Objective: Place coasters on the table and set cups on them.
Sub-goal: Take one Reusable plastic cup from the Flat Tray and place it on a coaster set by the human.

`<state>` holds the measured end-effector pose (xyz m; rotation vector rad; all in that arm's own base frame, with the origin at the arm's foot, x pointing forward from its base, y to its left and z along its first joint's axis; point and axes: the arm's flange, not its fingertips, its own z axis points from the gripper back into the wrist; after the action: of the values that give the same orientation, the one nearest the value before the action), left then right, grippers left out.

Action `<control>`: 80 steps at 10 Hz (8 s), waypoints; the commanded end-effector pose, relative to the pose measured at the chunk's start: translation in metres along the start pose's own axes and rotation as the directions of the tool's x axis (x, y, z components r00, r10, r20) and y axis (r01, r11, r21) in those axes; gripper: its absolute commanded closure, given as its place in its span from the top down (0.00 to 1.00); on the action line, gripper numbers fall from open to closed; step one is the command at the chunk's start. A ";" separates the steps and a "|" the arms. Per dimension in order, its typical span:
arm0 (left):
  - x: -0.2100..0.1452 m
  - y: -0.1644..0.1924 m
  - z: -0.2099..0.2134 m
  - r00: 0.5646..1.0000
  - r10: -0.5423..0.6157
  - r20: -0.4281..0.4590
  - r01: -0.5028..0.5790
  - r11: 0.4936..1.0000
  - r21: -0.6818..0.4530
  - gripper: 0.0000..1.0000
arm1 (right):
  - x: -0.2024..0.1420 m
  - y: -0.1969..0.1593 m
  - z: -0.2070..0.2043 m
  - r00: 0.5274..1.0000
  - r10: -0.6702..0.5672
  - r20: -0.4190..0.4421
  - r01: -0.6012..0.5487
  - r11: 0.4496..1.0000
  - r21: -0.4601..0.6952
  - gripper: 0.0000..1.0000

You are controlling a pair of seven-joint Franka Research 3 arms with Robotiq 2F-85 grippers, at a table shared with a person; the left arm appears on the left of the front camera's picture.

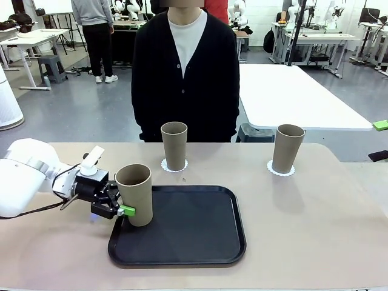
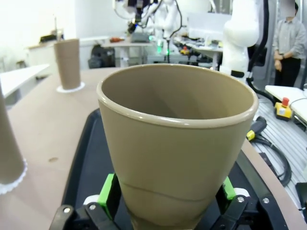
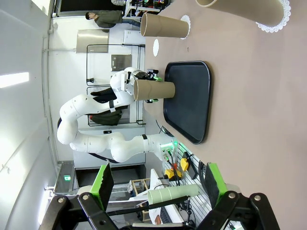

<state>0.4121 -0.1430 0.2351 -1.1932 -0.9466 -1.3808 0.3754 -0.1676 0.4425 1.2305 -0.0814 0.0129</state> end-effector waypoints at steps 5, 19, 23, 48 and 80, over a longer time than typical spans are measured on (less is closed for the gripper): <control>-0.008 0.003 -0.006 0.997 -0.060 0.048 0.058 0.998 0.036 0.28 | 0.001 0.000 0.000 1.000 0.008 -0.001 -0.008 1.000 -0.001 1.00; 0.188 -0.075 0.138 0.991 0.091 0.103 -0.091 0.996 -0.005 0.65 | 0.001 0.000 0.000 1.000 0.008 -0.001 -0.008 1.000 -0.001 1.00; 0.193 -0.077 0.138 0.993 0.052 0.109 -0.050 0.999 -0.018 0.65 | 0.001 0.000 0.000 1.000 0.008 -0.001 -0.008 1.000 -0.001 1.00; 0.058 0.072 0.280 0.998 -0.063 0.016 0.054 0.941 0.333 0.85 | 0.001 0.000 0.000 1.000 0.008 -0.001 -0.008 1.000 -0.001 1.00; -0.040 0.125 0.270 0.999 0.036 0.003 -0.035 0.959 0.280 0.85 | 0.001 0.000 0.000 1.000 0.008 -0.001 -0.008 1.000 -0.001 1.00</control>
<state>0.5714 0.1065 0.2390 -0.9900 -1.0853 -1.1815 0.3755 -0.1679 0.4423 1.2308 -0.0811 0.0122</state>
